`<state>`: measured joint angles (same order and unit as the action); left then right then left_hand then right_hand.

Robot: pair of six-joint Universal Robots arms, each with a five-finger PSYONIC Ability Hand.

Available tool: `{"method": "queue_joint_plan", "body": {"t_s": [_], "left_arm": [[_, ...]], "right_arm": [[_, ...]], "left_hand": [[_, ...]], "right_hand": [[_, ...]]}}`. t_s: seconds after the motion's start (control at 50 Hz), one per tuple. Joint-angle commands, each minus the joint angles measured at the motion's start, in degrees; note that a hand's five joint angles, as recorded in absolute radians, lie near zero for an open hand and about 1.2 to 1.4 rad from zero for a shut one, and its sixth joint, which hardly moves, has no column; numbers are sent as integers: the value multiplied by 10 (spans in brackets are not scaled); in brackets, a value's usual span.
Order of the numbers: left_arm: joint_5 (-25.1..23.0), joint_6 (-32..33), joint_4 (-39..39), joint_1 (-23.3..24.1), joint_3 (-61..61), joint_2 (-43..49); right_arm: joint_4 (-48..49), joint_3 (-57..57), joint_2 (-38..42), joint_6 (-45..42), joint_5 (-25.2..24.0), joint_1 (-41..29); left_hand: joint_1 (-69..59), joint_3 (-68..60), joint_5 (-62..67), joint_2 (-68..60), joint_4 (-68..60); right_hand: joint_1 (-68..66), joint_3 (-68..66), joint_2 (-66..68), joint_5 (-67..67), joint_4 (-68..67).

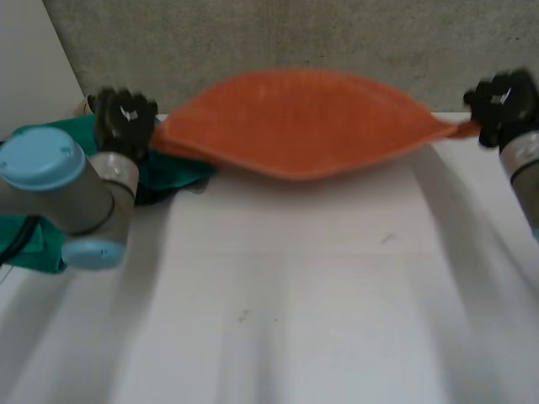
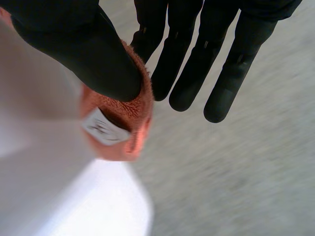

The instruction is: Fold the laundry.

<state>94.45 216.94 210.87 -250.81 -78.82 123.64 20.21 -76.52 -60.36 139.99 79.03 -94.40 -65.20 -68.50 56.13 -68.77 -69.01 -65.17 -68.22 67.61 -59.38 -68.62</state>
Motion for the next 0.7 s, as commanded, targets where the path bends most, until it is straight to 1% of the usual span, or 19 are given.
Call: {"method": "queue_joint_plan", "body": {"t_s": [0.02, 0.06, 0.1, 0.12, 0.14, 0.16, 0.18, 0.2, 0.22, 0.26, 0.28, 0.36, 0.4, 0.44, 0.46, 0.5, 0.54, 0.6, 0.7], "left_arm": [[0, 8, -62, 8, -131, -55], [0, 9, -93, 9, -164, -84], [4, 12, -150, 10, -211, -134], [5, 14, -172, 10, -226, -153], [5, 17, -198, 10, -242, -172], [6, 28, -254, 11, -275, -210], [6, 37, -285, 12, -290, -227], [5, 48, -318, 13, -306, -243], [1, 66, -380, 9, -332, -269], [-2, 81, -426, 7, -351, -284], [-3, 86, -437, 6, -354, -286], [-4, 90, -400, 5, -347, -283], [-4, 90, -352, 2, -320, -275], [-4, 87, -316, 1, -297, -257], [-4, 84, -280, -2, -275, -230], [-1, 79, -247, -4, -252, -200], [3, 76, -213, -3, -212, -162], [5, 74, -198, 0, -171, -127], [9, 67, -195, -2, -79, -35]], "right_arm": [[-130, -74, -4, -34, -5, 4], [-207, -100, -19, -73, -4, 8], [-266, -122, -46, -107, 1, 20], [-326, -148, -82, -148, 2, 44], [-354, -163, -98, -169, 2, 58], [-379, -179, -115, -193, 2, 73], [-404, -198, -134, -224, 3, 90], [-433, -226, -156, -271, 2, 113], [-443, -241, -168, -296, 1, 126], [-446, -280, -188, -352, -5, 157], [-443, -286, -192, -361, -5, 165], [-411, -290, -190, -344, -12, 176], [-388, -282, -184, -329, -15, 167], [-343, -254, -149, -291, -20, 137], [-327, -240, -135, -277, -20, 123], [-286, -205, -100, -234, -19, 88], [-261, -185, -80, -210, -19, 72], [-213, -147, -49, -188, -18, 61], [-128, -87, 9, -183, -17, 47]], "left_hand": [[-148, -115, 139, -112, -110], [-148, -115, 139, -112, -110], [-148, -115, 139, -112, -110], [-148, -115, 139, -112, -110], [-148, -115, 139, -112, -110], [-148, -115, 139, -112, -110], [-148, -115, 139, -112, -110], [-148, -115, 139, -112, -110], [-148, -115, 139, -112, -110], [-148, -115, 139, -112, -110], [-148, -115, 139, -112, -110], [-148, -115, 139, -112, -110], [-148, -115, 139, -112, -110], [-148, -115, 139, -112, -110], [-148, -115, 139, -112, -110], [-148, -115, 139, -112, -110], [-148, -115, 139, -112, -110], [-148, -115, 139, -112, -110], [-148, -115, 139, -112, -110]], "right_hand": [[-148, -118, 124, -106, -114], [-148, -118, 124, -106, -114], [-148, -118, 124, -106, -114], [-148, -118, 124, -106, -114], [-148, -118, 124, -106, -114], [-148, -118, 124, -106, -114], [-148, -118, 124, -106, -114], [-148, -118, 124, -106, -114], [-148, -118, 124, -106, -114], [-148, -118, 124, -106, -114], [-148, -118, 124, -106, -114], [-148, -118, 124, -106, -114], [-148, -118, 124, -106, -114], [-148, -118, 124, -106, -114], [-148, -118, 124, -106, -114], [-148, -118, 124, -106, -114], [-148, -118, 124, -106, -114], [-148, -118, 124, -106, -114], [-148, -118, 124, -106, -114]]}}
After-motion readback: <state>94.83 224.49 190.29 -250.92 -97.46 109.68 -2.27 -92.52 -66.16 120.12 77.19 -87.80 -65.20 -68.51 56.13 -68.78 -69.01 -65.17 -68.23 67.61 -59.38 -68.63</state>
